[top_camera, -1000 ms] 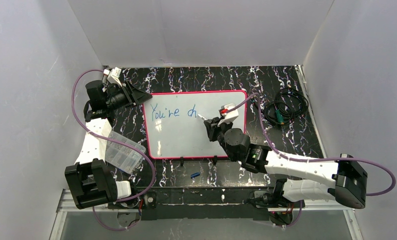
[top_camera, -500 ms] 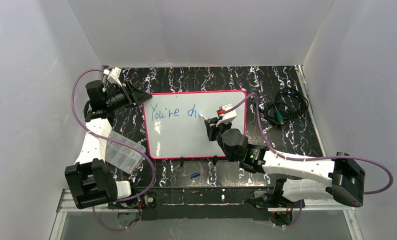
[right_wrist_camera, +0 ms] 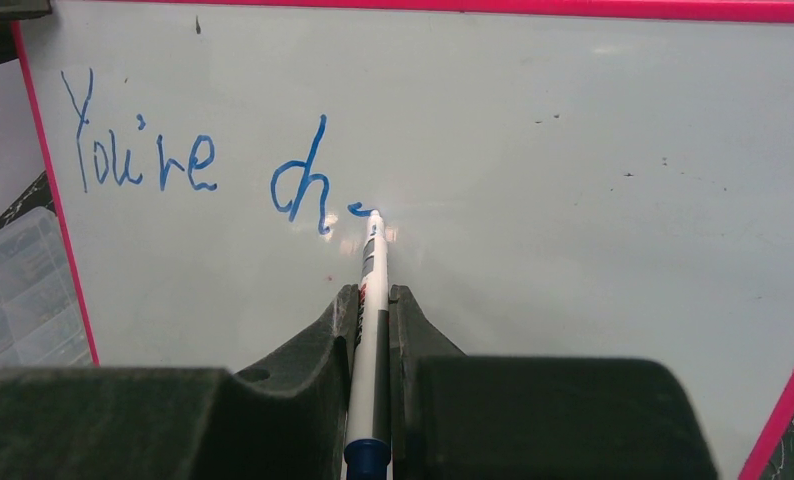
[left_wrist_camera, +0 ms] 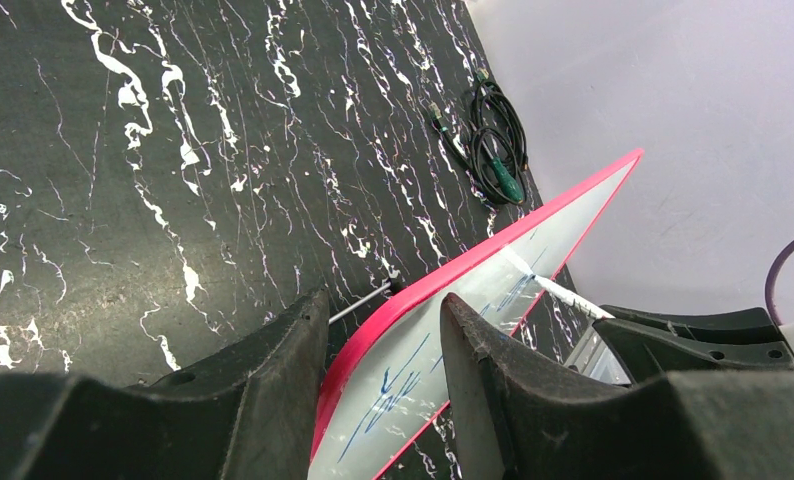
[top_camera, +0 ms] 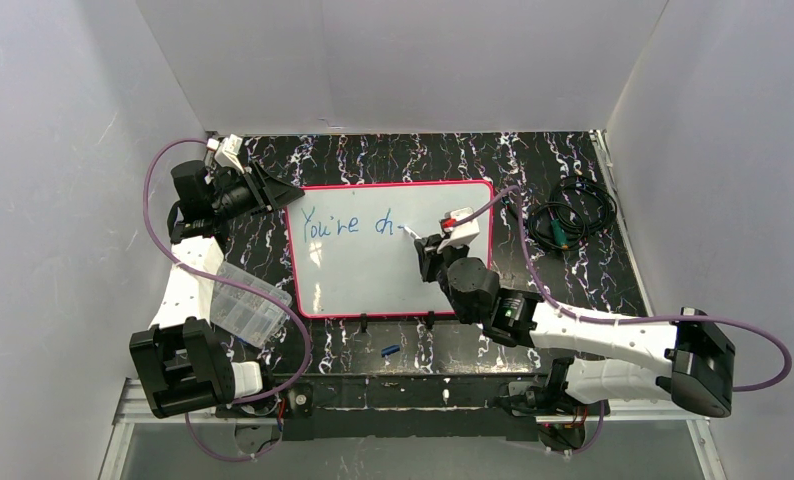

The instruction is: Write a sentence on the whiteboard

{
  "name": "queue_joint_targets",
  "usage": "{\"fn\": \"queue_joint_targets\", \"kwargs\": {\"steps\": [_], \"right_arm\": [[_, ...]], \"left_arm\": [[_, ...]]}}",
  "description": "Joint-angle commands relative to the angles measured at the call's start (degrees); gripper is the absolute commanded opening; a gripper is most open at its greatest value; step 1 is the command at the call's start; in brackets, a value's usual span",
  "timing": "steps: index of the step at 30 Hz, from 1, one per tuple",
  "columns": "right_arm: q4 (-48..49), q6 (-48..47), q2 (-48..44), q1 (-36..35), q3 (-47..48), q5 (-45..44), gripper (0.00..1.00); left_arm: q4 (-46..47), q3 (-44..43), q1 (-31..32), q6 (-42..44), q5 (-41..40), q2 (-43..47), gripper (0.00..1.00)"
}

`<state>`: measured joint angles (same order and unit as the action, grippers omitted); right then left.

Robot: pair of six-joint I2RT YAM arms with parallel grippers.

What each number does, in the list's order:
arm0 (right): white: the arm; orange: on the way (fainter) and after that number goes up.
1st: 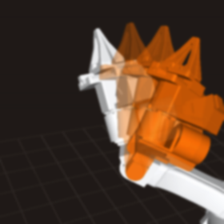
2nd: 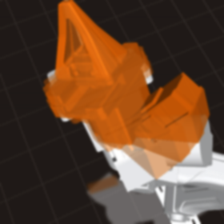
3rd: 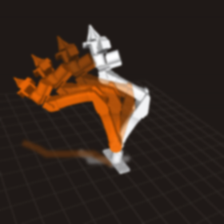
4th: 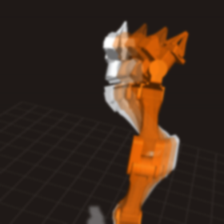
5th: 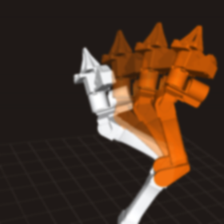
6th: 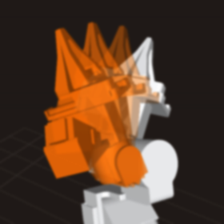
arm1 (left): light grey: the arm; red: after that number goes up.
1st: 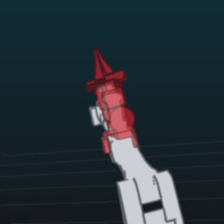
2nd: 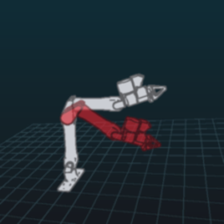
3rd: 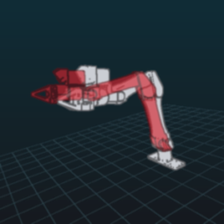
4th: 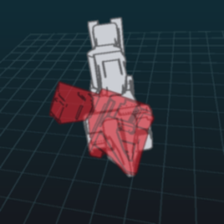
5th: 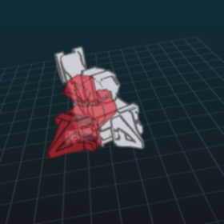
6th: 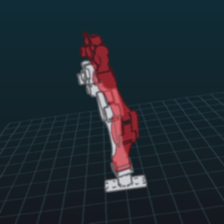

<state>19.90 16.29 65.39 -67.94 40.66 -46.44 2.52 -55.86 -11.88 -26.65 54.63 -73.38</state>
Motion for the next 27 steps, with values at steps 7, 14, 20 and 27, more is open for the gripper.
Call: {"fn": "queue_joint_targets", "kwargs": {"steps": [7,14,20,27], "right_arm": [[5.2,-3.8,0.8,0.3,1.9,-4.1,0.01],[7.3,-5.4,3.3,0.3,3.5,-3.0,0.01],[5.0,-3.5,3.4,0.3,2.9,-0.4,0.01],[0.5,0.4,1.7,0.2,0.9,0.7,0.01]], "left_arm": [[-0.6,0.1,0.4,0.1,2.3,1.6,0.43],[-0.5,0.0,0.4,0.1,2.4,1.7,0.43],[-0.5,0.0,0.4,0.0,2.4,1.7,0.43],[-0.5,0.0,0.4,0.0,2.5,1.6,0.43]]}}
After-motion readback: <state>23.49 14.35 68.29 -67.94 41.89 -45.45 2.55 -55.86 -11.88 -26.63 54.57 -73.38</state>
